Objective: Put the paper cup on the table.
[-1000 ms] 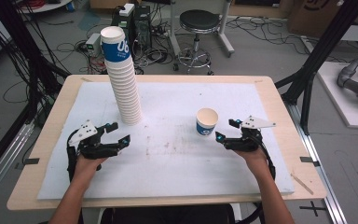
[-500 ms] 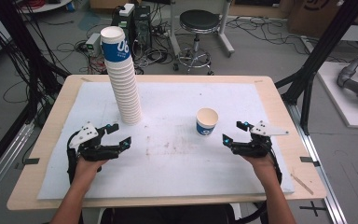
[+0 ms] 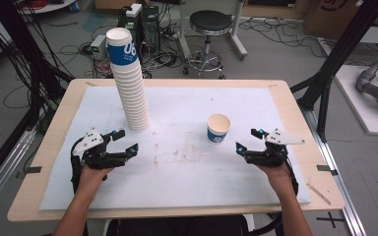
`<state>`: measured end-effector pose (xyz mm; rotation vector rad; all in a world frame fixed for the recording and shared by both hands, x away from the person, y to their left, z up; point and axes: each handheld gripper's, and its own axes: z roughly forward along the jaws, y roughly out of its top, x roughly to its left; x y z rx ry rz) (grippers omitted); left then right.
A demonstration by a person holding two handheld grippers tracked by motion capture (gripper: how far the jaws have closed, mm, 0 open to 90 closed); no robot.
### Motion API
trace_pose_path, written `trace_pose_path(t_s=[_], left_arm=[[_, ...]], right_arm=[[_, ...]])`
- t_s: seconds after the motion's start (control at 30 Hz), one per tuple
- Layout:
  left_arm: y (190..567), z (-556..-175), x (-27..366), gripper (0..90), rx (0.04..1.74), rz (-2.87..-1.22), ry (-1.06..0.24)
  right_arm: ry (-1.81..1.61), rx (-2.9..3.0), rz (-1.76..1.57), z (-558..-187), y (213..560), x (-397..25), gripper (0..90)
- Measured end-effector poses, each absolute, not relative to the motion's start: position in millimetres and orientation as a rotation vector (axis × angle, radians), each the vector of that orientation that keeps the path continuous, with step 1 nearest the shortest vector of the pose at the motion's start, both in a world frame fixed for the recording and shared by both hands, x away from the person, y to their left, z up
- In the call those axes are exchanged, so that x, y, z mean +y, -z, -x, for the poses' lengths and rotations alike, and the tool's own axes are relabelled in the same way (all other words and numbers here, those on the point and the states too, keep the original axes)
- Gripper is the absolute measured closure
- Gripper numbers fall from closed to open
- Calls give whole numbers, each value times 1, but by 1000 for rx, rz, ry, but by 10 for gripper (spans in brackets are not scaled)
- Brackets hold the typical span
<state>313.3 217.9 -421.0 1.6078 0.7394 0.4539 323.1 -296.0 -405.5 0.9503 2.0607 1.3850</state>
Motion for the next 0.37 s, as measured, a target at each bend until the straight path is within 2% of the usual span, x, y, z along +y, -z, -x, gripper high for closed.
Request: trace_pose_path(t_s=[0.37], left_arm=[[422, -317, 214, 214, 740, -1608, -441]], right_arm=[[-1381, 2040, -937, -322, 405, -297, 198]])
